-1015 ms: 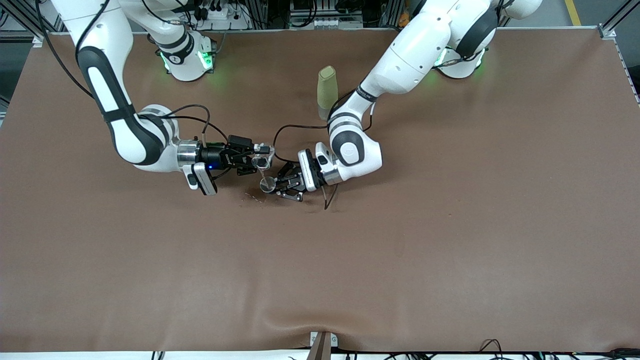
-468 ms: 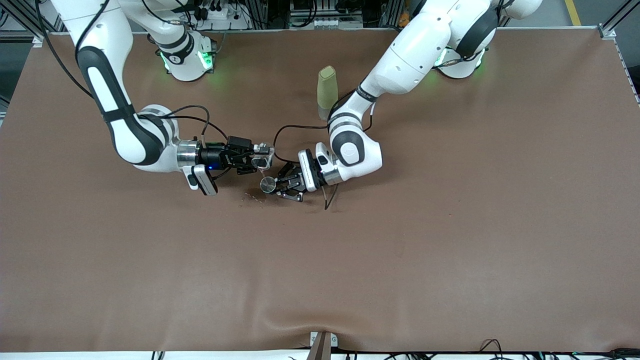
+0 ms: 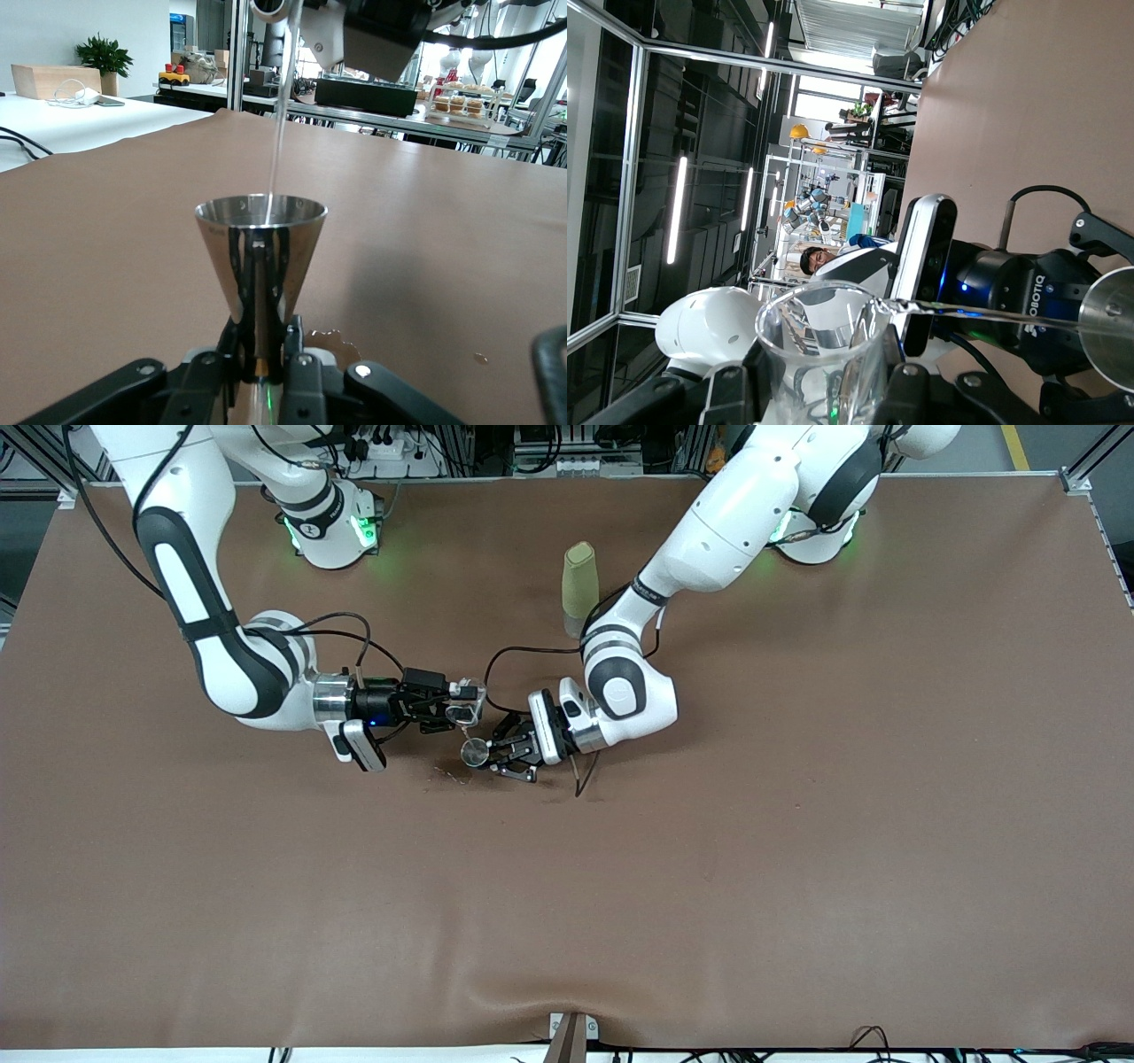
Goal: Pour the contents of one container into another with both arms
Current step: 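Tilt the jigger with the left gripper, pouring liquid into the glass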
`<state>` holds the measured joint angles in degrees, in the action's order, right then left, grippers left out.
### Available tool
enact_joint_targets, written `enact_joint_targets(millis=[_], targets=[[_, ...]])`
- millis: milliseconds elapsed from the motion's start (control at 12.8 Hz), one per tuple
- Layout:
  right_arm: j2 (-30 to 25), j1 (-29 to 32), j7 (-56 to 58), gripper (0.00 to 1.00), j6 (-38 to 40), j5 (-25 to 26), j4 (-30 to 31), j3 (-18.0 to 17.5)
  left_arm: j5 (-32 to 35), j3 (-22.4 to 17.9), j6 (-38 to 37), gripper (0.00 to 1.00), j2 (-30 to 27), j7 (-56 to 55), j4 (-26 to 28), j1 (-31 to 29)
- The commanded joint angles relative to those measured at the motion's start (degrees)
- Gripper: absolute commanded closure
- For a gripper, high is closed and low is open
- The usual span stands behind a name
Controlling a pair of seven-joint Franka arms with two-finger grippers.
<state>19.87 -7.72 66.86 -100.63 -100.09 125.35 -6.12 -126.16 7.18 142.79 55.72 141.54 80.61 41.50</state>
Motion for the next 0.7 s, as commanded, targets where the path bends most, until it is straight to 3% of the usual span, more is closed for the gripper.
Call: enact_joint_targets(millis=[0,624], targets=[[-0.09,0.08,-1.47,0.74,0.96,-1.34,-0.37,0.05,-1.81,-0.42,1.09,1.00,0.62,0.58,-1.50,0.78],[1.05,0.34,-6.30,0.74,1.49,-1.43,-0.81,0.14,-1.81,-0.33,1.09,1.00,0.62,0.58,-1.50,0.69]])
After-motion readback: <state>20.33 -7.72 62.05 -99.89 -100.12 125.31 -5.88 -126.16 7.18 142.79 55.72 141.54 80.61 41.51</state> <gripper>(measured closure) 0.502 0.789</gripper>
